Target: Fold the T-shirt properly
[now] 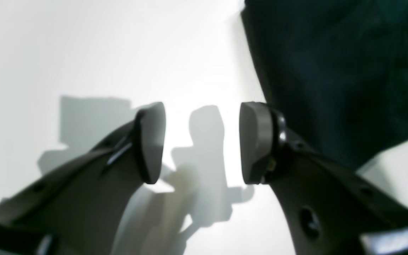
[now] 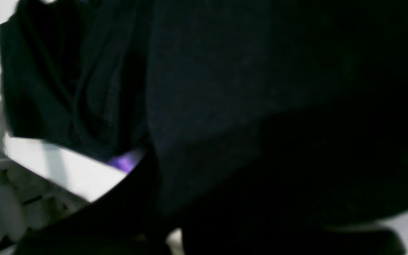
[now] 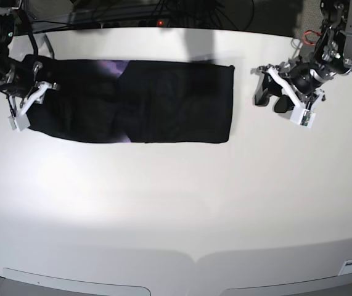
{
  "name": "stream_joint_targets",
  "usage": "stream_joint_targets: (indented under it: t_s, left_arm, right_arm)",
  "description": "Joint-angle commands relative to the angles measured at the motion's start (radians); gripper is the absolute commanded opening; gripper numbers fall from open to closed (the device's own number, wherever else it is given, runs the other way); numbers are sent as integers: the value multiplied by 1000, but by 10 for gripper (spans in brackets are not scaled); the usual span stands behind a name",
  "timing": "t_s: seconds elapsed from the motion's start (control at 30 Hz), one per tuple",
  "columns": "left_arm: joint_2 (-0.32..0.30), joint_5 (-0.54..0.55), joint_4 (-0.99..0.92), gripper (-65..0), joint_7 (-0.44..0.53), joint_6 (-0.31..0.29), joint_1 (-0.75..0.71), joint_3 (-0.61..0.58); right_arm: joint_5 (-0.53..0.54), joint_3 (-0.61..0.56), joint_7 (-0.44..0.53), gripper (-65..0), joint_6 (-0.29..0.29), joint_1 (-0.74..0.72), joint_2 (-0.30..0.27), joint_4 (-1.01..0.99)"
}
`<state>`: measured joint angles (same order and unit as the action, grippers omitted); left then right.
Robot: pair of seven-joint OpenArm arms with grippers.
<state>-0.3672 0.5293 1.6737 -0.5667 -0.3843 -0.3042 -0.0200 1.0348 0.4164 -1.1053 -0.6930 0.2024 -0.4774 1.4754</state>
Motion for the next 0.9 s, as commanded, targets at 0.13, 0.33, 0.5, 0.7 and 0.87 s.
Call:
stream_joint_targets:
  t_s: [0.13, 0.33, 0.5, 0.7, 0.87]
  left_arm:
    - [61, -80, -118, -329, 141, -13, 10, 4]
    - [146, -189, -242, -329, 171, -101, 49, 4]
    - [156, -188, -243, -329, 167, -133, 58, 4]
    - [156, -188, -243, -329, 167, -133, 58, 4]
    - [156, -188, -243, -329, 167, -133, 58, 4]
  right_arm:
    - [207, 2, -142, -650, -5, -63, 27, 36]
    - [259, 1, -213, -650, -5, -107, 119, 131]
    - [207, -99, -172, -650, -5, -114, 181, 202]
    - [39, -321, -80, -650, 25, -166, 304, 204]
    - [-169, -455, -13, -650, 80, -216, 437, 203]
